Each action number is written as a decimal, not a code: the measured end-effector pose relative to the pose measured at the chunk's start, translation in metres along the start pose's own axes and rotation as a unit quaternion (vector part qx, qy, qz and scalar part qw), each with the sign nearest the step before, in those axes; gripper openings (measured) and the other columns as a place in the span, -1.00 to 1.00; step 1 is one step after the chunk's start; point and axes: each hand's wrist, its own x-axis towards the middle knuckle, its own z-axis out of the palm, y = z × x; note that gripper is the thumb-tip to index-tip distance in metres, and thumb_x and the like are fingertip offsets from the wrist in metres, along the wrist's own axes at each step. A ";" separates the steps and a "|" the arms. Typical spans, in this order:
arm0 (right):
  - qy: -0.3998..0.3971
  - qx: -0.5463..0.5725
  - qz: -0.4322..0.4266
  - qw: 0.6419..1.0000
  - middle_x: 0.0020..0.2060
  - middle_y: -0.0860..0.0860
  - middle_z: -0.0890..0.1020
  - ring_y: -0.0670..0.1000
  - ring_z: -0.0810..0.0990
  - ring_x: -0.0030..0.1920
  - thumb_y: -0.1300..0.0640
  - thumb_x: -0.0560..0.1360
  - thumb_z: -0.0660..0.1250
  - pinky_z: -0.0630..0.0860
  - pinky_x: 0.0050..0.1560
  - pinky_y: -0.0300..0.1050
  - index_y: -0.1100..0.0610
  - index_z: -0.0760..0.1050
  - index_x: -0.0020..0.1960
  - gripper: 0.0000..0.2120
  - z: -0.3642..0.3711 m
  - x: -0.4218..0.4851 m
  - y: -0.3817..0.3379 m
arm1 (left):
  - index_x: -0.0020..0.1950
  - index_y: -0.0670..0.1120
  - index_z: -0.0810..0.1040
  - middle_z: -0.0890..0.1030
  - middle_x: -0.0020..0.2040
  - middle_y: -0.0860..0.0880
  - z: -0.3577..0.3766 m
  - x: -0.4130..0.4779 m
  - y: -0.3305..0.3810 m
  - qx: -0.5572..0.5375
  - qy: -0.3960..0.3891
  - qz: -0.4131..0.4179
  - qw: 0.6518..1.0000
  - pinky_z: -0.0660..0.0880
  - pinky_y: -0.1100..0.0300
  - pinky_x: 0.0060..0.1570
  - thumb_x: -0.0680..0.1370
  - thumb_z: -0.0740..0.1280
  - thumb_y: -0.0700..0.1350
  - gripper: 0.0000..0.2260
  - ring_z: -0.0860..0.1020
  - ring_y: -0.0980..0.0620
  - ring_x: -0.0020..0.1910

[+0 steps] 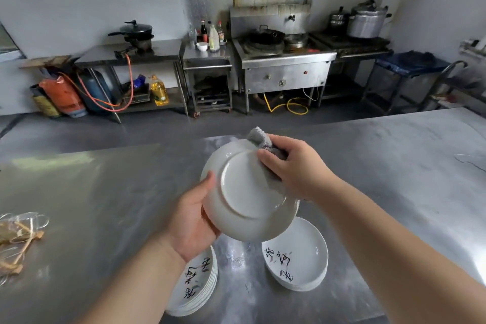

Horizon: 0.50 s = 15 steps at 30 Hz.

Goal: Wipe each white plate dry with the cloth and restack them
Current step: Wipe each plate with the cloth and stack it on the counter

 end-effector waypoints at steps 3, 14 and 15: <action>0.079 -0.039 0.023 0.996 -0.03 -0.16 0.63 -0.10 0.58 0.02 -0.07 0.64 0.26 0.45 -0.04 -0.13 -0.22 0.54 0.23 -0.80 0.023 -0.015 0.008 | 0.46 -0.20 0.53 0.64 0.36 -0.25 0.003 0.007 -0.006 0.007 0.033 0.001 0.999 0.52 -0.11 0.25 0.65 0.17 0.10 -0.48 0.64 -0.17 0.33; 0.176 0.067 0.094 0.978 -0.34 -0.22 0.58 -0.16 0.53 -0.32 -0.15 0.63 0.17 0.43 -0.30 -0.18 -0.22 0.54 -0.02 -0.82 0.008 -0.002 0.014 | 0.51 -0.15 0.52 0.59 0.43 -0.23 0.024 0.020 -0.023 -0.029 -0.025 0.032 0.999 0.63 -0.07 0.19 0.66 0.29 -0.04 -0.57 0.57 -0.19 0.42; 0.166 0.060 0.077 0.981 -0.35 -0.23 0.59 -0.18 0.52 -0.36 -0.18 0.60 0.19 0.43 -0.36 -0.25 -0.25 0.57 -0.01 -0.82 0.001 -0.002 0.019 | 0.48 -0.13 0.57 0.60 0.43 -0.22 0.023 0.018 -0.022 -0.038 -0.038 0.023 0.998 0.63 -0.07 0.18 0.64 0.32 -0.04 -0.58 0.58 -0.18 0.41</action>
